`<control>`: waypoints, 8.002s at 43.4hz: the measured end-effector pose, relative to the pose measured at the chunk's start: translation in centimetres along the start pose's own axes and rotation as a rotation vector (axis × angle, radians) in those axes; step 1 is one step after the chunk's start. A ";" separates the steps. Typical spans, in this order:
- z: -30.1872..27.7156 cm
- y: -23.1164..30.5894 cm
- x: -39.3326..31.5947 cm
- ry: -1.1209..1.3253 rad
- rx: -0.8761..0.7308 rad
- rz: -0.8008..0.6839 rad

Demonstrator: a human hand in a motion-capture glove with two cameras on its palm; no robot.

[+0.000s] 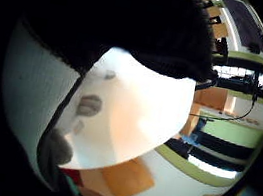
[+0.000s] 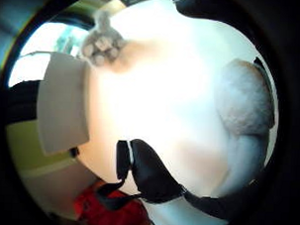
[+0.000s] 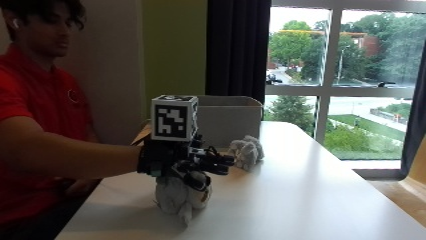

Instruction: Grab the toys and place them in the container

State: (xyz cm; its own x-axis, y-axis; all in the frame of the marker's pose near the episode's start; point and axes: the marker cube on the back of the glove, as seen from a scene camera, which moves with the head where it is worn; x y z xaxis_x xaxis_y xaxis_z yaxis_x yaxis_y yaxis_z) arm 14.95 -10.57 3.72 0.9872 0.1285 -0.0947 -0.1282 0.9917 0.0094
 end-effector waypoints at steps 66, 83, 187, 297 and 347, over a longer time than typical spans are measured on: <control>3.6 1.4 2.4 0.108 0.013 0.134; 3.5 0.9 1.7 0.132 0.042 0.088; -15.2 -7.3 -21.1 -0.036 0.079 -0.316; 0.9 -15.1 -23.3 0.008 0.096 -0.206; -22.0 -2.2 -44.8 0.070 0.111 -0.581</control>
State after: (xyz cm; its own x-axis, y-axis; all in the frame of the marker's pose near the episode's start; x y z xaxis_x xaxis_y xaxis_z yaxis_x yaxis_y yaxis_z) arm -31.05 -18.55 -13.93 0.8837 -0.4318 -0.1808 0.4454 0.8944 0.0404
